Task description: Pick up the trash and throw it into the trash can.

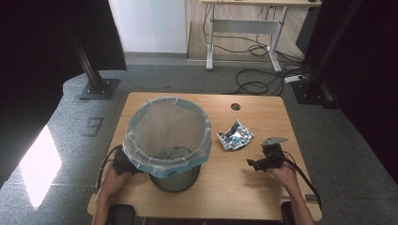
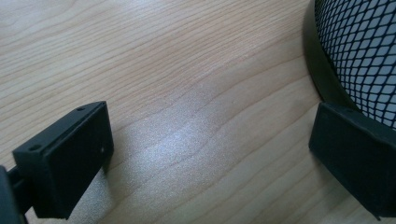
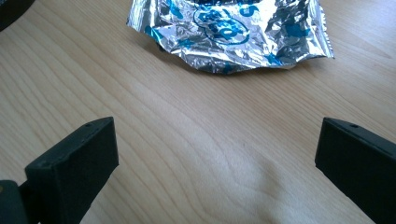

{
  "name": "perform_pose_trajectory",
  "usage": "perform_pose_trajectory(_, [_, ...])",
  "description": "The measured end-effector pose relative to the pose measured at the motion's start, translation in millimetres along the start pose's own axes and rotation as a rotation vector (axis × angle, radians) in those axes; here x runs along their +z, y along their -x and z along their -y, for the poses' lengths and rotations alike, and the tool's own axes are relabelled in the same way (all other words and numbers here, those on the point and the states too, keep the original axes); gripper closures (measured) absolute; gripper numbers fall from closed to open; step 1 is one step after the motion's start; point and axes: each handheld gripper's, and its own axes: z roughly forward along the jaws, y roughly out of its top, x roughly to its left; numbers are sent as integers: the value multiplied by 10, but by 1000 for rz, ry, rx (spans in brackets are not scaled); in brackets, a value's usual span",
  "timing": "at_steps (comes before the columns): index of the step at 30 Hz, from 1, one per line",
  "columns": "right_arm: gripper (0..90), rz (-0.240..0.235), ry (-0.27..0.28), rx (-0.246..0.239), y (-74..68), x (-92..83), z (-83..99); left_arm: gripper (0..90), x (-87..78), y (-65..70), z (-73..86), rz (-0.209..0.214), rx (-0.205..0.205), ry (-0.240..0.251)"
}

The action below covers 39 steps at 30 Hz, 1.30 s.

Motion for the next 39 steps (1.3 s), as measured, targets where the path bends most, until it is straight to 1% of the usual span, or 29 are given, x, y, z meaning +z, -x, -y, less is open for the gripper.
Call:
perform_pose_trajectory(3, [0, -2, -5, -4, -13, 46, -81, 0, 1, 0, -1, 1, 0, -1])
perform_pose_trajectory(4, [0, -5, -9, 2, -19, 64, -112, 0, 1, 0, -1, 1, 0, -1])
perform_pose_trajectory(5, [0, -6, -18, -2, -23, 83, -145, 0, 1, -1, -2, 1, 0, -1])
perform_pose_trajectory(6, [0, -6, -14, -3, -32, 105, -172, 0, 1, -1, -2, 1, 0, -1])
perform_pose_trajectory(7, [0, -9, -24, -8, -48, 153, -239, 0, 1, 0, -2, 0, 1, -1])
perform_pose_trajectory(8, [0, -9, -24, -8, -48, 153, -239, 0, 1, 0, -2, 0, 1, -1])
perform_pose_trajectory(10, [0, -9, -26, -14, -61, 208, -304, 0, 2, 0, -2, -1, 1, -1])
perform_pose_trajectory(11, [0, -11, -29, -15, -69, 263, -370, 0, 2, 0, -2, -1, 0, -1])
perform_pose_trajectory(13, [0, -11, -29, -11, -78, 290, -404, 0, 2, 0, -3, -1, 0, -1])
perform_pose_trajectory(15, [0, -16, -30, -10, -97, 342, -473, 0, 3, 0, -4, -1, 1, -1])
perform_pose_trajectory(16, [0, -27, -28, -18, -124, 394, -545, 0, 3, -1, -4, -1, 1, -1])
perform_pose_trajectory(17, [0, -27, -28, -18, -124, 394, -545, 0, 3, -1, -4, -1, 1, -2])
perform_pose_trajectory(18, [0, -27, -36, -21, -163, 450, -624, 0, 3, 0, -4, -1, 1, -2])
perform_pose_trajectory(19, [0, -27, -36, -21, -163, 450, -624, 0, 3, -2, -5, 0, 1, -2])
perform_pose_trajectory(20, [0, -26, -47, -30, -201, 509, -698, 0, 3, -1, -5, -1, 0, -2])
perform_pose_trajectory(21, [0, -26, -47, -30, -201, 509, -698, 0, 3, -1, -6, -1, 0, -2])
perform_pose_trajectory(24, [13, -7, -63, -48, -247, 612, -803, 0, 3, -1, -6, 0, 0, -2])
perform_pose_trajectory(25, [17, -9, -66, -49, -257, 652, -831, 0, 3, -2, -6, -1, 1, -2])
perform_pose_trajectory(26, [24, -11, -82, -48, -277, 736, -880, 0, 3, -2, -6, 0, 1, -2])
perform_pose_trajectory(27, [27, -11, -91, -59, -282, 779, -899, 0, 3, -2, -6, 0, 0, -2])
perform_pose_trajectory(28, [38, -8, -101, -59, -286, 819, -913, 0, 5, -2, -7, -1, 1, -2])
perform_pose_trajectory(29, [38, -8, -101, -59, -286, 819, -913, 0, 5, -2, -7, -1, 1, -2])
perform_pose_trajectory(31, [79, -11, -118, -58, -281, 897, -933, 0, 5, -2, -8, 0, 1, -2])
perform_pose_trajectory(33, [129, -19, -125, -40, -259, 959, -936, 0, 5, -2, -9, 0, 1, -3])
perform_pose_trajectory(35, [140, -11, -134, -18, -230, 1013, -930, 0, 6, -2, -9, 0, 1, -3])
perform_pose_trajectory(36, [162, -10, -136, -17, -213, 1036, -926, 0, 6, -2, -10, 0, 1, -3])
perform_pose_trajectory(37, [212, -2, -142, -5, -178, 1074, -915, 0, 7, -2, -10, 0, 2, -3])
perform_pose_trajectory(38, [212, -2, -142, -5, -178, 1074, -915, 0, 7, -2, -10, 0, 1, -3])
perform_pose_trajectory(39, [255, -5, -149, -6, -159, 1085, -911, 0, 7, -2, -10, 0, 1, -3])
